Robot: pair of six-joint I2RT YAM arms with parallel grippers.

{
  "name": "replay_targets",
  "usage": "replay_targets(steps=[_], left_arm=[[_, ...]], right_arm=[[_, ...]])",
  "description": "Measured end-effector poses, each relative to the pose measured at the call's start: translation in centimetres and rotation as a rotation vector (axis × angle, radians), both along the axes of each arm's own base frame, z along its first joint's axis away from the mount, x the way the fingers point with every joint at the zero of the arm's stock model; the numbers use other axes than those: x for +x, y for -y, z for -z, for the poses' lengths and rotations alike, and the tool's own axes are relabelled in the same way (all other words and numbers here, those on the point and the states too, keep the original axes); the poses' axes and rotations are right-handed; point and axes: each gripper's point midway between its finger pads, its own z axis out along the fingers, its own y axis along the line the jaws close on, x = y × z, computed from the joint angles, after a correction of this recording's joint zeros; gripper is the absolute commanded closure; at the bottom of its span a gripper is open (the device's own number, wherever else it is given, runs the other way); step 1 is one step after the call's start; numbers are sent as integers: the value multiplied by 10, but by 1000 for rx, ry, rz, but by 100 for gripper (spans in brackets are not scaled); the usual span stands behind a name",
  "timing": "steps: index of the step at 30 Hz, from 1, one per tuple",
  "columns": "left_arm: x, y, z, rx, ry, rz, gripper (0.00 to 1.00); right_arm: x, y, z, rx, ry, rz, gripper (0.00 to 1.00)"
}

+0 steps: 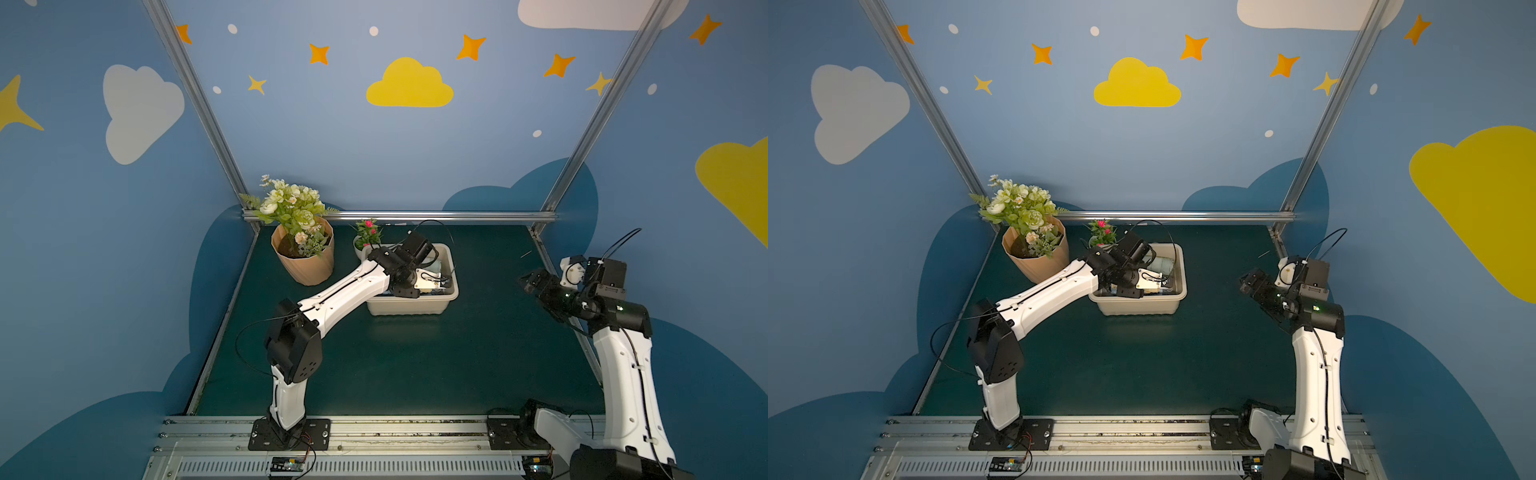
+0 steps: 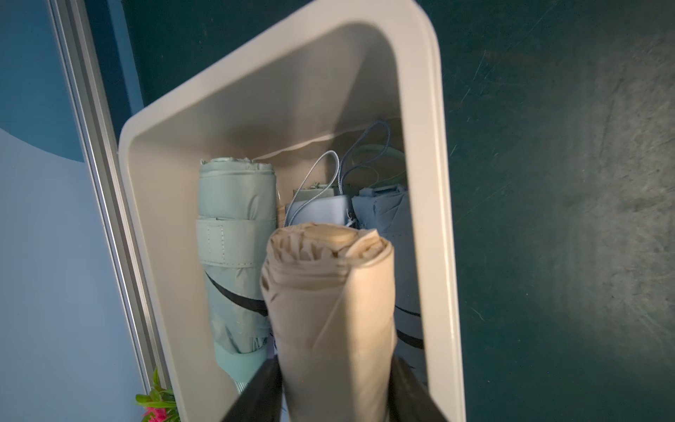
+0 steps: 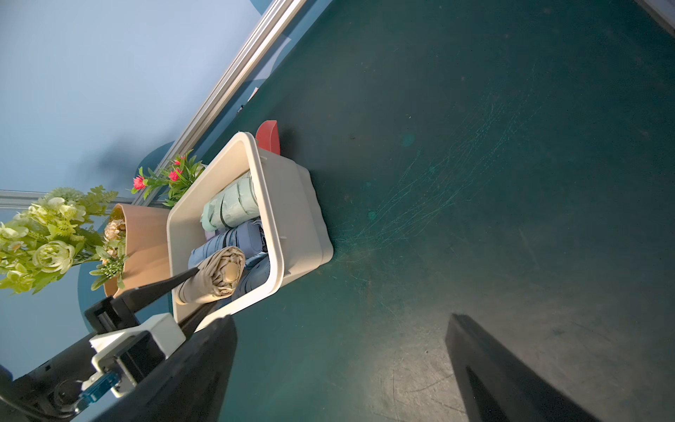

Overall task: Put the umbrella into the storage box
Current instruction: Place the umbrella in the storage box.

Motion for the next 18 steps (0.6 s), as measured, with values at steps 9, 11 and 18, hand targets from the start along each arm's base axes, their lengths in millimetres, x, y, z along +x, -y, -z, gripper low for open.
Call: replay_targets(steps=[9,11,18], left_arm=[[-6,6,-79,-289,53,-75,0],[-15,1,-121,-444,93,-106,0],[-35,-92,-234,-1018,295,-450,0]], right_arm=[[2,1,2,-4,-8,-2,4],[4,1,3,-11,-8,-8,4],[13,6,-3,-100,119,-31,4]])
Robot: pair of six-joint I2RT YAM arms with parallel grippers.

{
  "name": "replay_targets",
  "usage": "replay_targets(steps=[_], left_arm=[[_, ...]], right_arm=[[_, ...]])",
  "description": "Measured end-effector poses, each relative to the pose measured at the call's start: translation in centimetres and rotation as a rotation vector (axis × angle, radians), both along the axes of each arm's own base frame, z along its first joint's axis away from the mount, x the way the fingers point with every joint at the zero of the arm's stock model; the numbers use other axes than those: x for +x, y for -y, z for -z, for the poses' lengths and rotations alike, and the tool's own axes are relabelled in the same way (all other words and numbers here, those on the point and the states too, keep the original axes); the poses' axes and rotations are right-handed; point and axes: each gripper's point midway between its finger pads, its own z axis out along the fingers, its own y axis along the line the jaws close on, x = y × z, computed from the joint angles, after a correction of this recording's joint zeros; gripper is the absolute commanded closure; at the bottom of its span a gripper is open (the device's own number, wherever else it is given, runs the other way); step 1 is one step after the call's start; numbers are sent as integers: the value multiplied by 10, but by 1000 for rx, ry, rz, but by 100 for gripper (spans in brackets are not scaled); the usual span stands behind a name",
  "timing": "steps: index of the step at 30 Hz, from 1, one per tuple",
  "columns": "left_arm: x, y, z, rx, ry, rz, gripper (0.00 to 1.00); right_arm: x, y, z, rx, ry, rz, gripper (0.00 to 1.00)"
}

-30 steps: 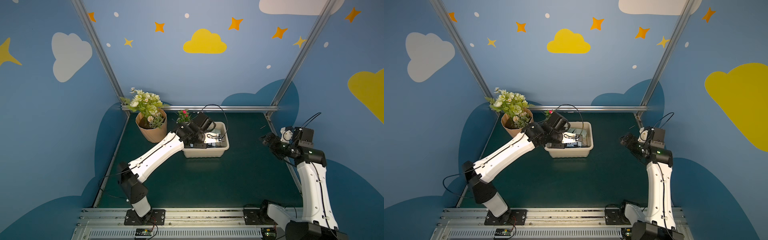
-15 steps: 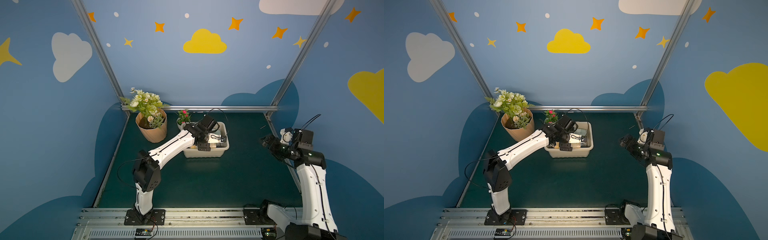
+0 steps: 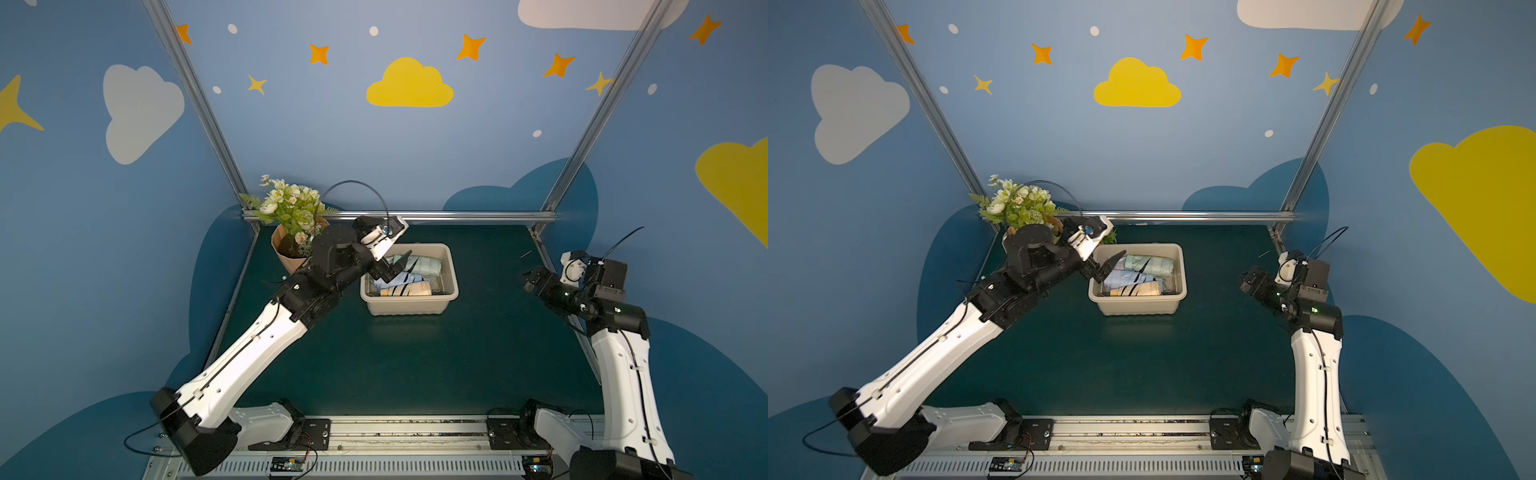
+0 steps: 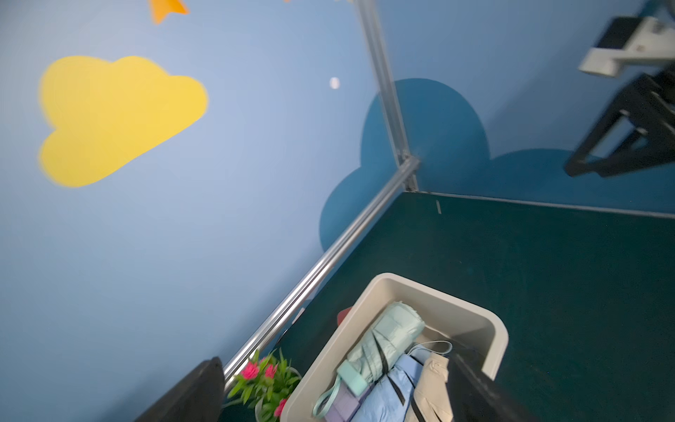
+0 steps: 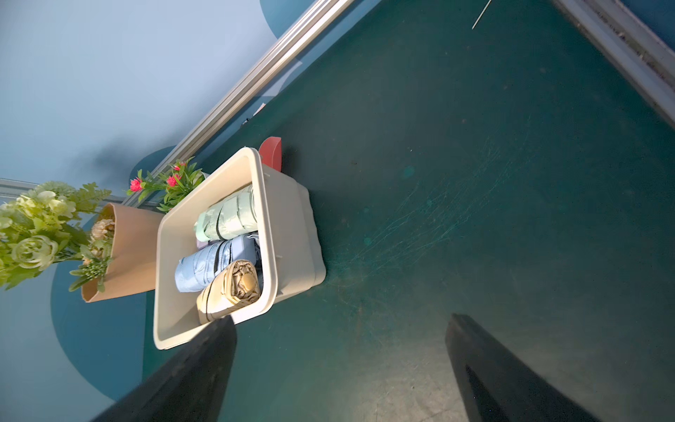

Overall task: Put the umbrella into the storage box
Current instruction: Place the umbrella in the storage box, then reset both arms

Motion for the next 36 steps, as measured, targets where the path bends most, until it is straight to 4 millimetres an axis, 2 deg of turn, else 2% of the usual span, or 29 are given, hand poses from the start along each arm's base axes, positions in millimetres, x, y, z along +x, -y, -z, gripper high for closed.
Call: replay_targets(steps=[2,3,6,9,11,15,17,19,24,31,36], left_arm=[[7,-38,11,-111,-49,-152,0],[13,-62,26,-161,-93,-251,0],[27,-134,87,-282,-243,-520,0],[22,-203,156,-367,-367,-759,0],[13,-236,195,-387,-421,-874,0],[-1,-273,250,-401,-486,-993,0],[-5,-287,269,-406,-494,-1034,0],[-8,-296,282,-404,-484,-1052,0],[-5,-303,300,-387,-455,-1046,0],[15,-291,310,-397,-424,-940,0],[30,-270,330,-365,-445,-826,0]], right_arm=[[-1,1,9,-44,37,-5,4],[-1,1,17,-67,51,-9,4],[3,1,43,-134,76,-19,3],[13,2,74,-204,89,-30,3],[22,0,96,-246,102,-50,2],[41,-11,146,-301,72,-116,2],[51,-14,163,-329,53,-147,2],[62,-16,172,-380,66,-172,2],[82,-11,168,-498,191,-166,2],[79,-17,203,-550,213,-223,2],[87,-14,195,-564,229,-202,2]])
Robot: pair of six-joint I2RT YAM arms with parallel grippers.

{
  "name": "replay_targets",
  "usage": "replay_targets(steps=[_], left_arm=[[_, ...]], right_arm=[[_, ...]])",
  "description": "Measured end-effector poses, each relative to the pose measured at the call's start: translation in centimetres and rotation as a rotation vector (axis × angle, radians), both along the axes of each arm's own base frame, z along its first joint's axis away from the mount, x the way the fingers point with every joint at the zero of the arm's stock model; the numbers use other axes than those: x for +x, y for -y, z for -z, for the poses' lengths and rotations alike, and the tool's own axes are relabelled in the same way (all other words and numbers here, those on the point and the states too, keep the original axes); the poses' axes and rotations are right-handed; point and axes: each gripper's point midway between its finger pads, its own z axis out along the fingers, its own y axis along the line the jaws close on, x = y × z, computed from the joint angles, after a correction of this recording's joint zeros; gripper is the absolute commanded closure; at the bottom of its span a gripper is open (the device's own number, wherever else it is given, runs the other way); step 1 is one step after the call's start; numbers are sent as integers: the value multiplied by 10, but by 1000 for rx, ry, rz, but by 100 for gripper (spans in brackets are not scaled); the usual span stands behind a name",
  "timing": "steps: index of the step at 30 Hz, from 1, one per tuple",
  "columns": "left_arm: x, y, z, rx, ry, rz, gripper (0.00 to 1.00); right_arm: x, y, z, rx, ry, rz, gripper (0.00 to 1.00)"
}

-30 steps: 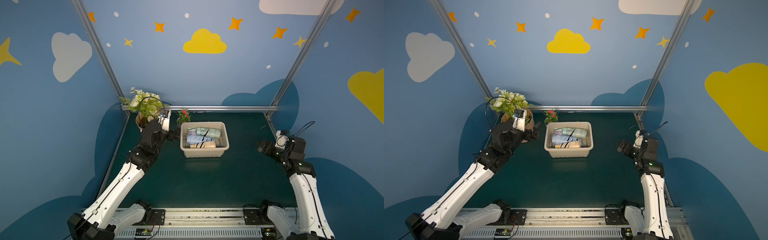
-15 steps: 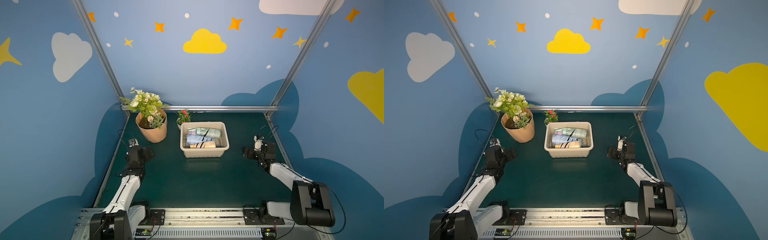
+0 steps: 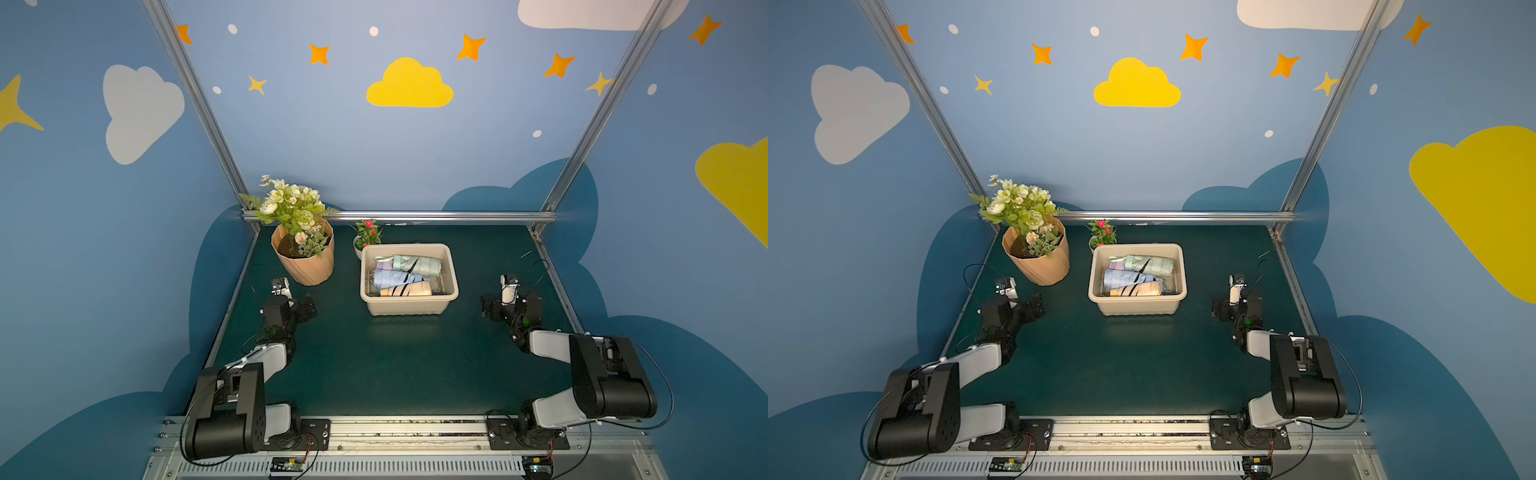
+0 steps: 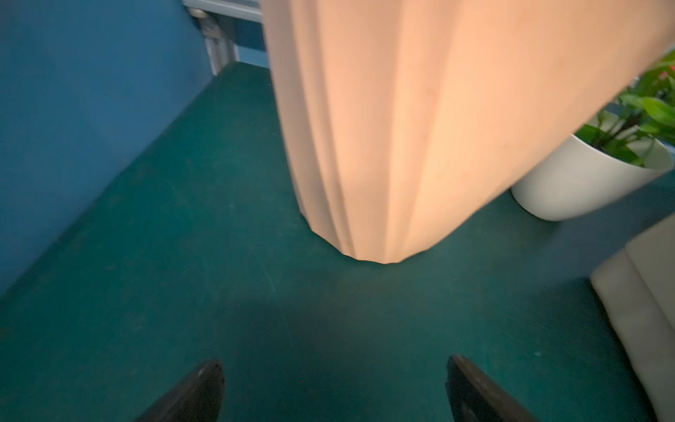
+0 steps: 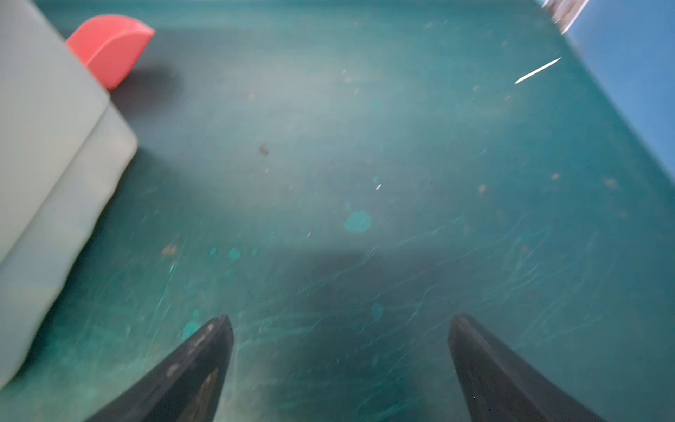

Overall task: Put the umbrella into the storage box
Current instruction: Reset both arms

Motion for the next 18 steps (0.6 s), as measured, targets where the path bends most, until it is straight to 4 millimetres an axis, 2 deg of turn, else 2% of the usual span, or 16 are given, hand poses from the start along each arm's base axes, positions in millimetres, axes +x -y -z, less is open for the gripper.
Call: replay_targets(steps=[4,6,11,18], left_arm=[[19,29,17,36,11,134,0],[19,35,31,45,-26,168,0],[26,36,18,67,31,174,0],[27,35,17,79,30,175,0]], right_arm=[[4,1,-5,-1,17,8,2],[4,2,-5,-1,16,9,2],[4,2,-5,-3,16,12,2],[4,3,-5,-7,16,17,2]])
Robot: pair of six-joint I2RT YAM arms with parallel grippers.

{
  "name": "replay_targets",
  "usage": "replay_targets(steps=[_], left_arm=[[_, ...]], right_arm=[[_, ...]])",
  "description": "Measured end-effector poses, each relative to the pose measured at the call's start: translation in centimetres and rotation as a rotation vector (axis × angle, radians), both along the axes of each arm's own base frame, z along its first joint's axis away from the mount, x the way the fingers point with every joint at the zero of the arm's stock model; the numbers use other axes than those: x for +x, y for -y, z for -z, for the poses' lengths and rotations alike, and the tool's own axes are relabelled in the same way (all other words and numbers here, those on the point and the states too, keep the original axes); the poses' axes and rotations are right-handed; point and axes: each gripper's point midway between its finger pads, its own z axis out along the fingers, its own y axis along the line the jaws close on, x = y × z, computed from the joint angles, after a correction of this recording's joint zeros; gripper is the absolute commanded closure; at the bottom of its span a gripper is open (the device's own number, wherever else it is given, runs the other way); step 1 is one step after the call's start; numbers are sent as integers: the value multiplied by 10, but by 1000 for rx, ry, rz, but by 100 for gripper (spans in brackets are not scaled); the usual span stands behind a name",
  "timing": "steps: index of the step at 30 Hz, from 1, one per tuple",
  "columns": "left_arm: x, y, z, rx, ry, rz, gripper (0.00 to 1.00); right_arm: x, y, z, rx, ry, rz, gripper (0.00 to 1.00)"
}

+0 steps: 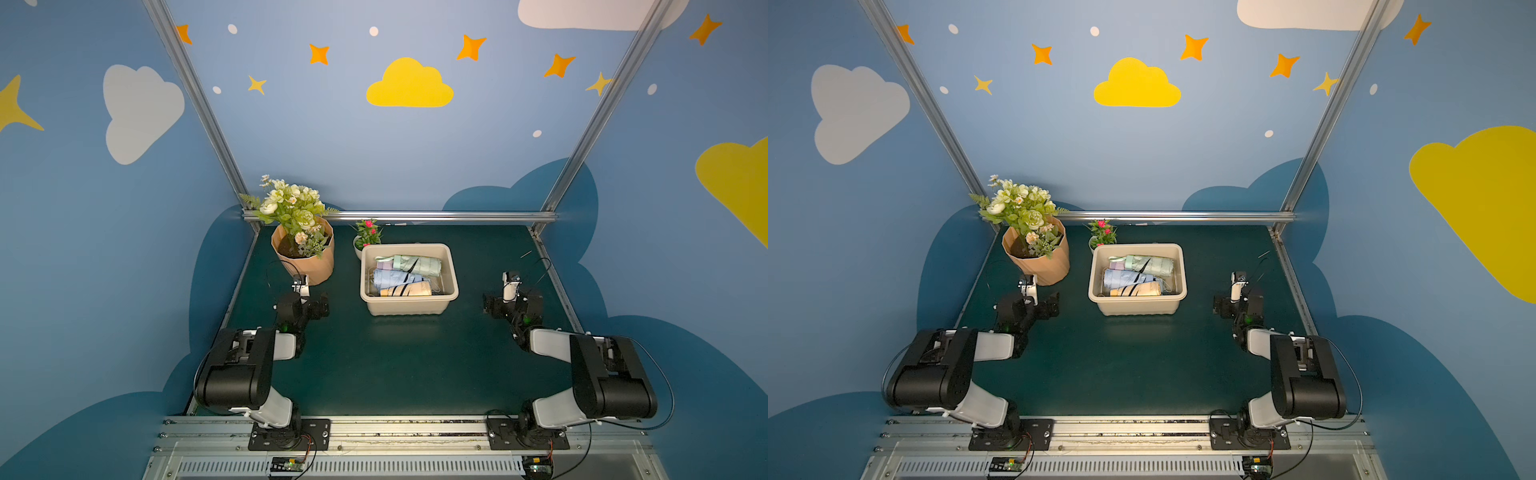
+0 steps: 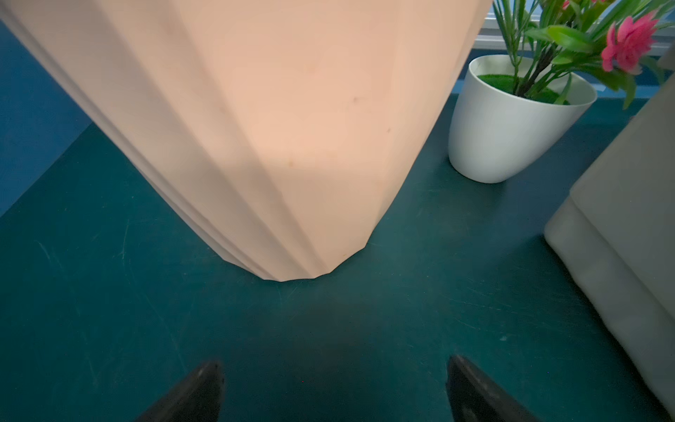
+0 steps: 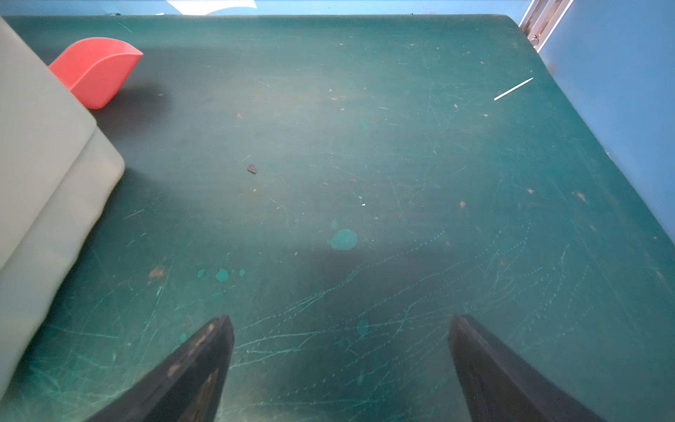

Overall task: Put the umbrella into the storage box
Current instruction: Reset both arms

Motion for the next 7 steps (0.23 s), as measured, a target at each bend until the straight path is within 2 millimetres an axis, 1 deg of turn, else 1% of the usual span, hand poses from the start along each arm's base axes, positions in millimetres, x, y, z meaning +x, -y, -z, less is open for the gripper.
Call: replay_targets(steps=[5,7], left_arm=[[9,0,-9,1,17,-1,0],[9,0,-10,2,21,0,0]], right_arm=[[0,0,0,0,0,1,2],[0,0,0,-1,0,0,2]])
